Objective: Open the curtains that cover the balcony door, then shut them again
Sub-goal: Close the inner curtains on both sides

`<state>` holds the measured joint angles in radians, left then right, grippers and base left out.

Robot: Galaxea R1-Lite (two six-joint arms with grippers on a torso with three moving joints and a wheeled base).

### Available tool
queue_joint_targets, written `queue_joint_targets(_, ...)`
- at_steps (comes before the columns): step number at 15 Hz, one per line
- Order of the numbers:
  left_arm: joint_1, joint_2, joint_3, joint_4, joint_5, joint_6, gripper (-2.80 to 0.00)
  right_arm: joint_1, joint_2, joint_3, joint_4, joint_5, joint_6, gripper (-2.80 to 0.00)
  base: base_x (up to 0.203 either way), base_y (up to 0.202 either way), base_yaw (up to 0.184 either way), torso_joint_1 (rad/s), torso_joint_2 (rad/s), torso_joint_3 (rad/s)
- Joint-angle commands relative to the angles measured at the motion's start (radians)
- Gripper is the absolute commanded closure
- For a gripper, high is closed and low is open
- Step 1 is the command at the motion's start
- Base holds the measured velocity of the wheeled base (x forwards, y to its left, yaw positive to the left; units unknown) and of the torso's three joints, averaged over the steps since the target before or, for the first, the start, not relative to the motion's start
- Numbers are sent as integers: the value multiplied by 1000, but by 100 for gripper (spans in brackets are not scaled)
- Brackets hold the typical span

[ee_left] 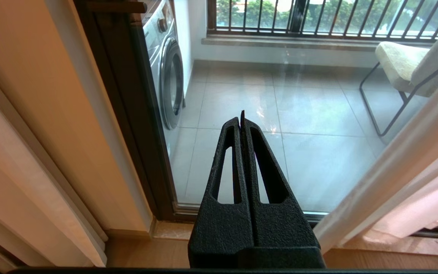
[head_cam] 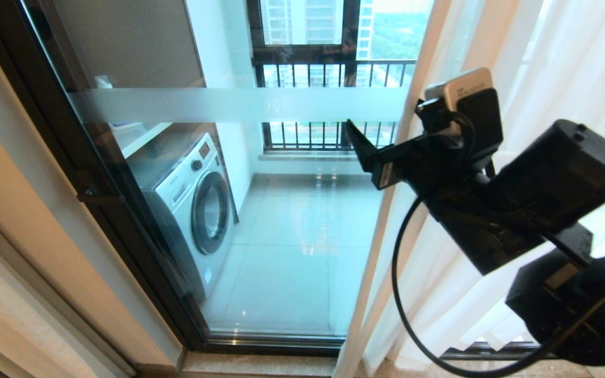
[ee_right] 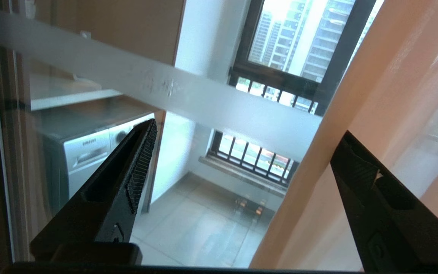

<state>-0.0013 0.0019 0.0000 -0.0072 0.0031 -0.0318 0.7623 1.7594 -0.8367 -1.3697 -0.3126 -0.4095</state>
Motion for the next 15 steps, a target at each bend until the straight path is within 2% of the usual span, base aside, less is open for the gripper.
queue_joint_targets(1, 0, 0, 0, 0, 0, 0, 0, -3, -115, 127, -22, -1, -4, -280, 0, 0, 0, 0, 0, 0)
queue_joint_targets(6, 0, 0, 0, 0, 0, 0, 0, -11, -276, 325, -28, 1, -5, -280, 0, 0, 0, 0, 0, 0)
queue_joint_targets(13, 0, 0, 0, 0, 0, 0, 0, -42, -444, 496, -22, 7, -6, -280, 0, 0, 0, 0, 0, 0)
queue_joint_targets(14, 0, 0, 0, 0, 0, 0, 0, -46, -470, 508, -18, 8, -5, 0, 0, 0, 0, 0, 0, 0)
queue_joint_targets(15, 0, 0, 0, 0, 0, 0, 0, -50, -492, 514, -8, 10, -5, 0, 0, 0, 0, 0, 0, 0)
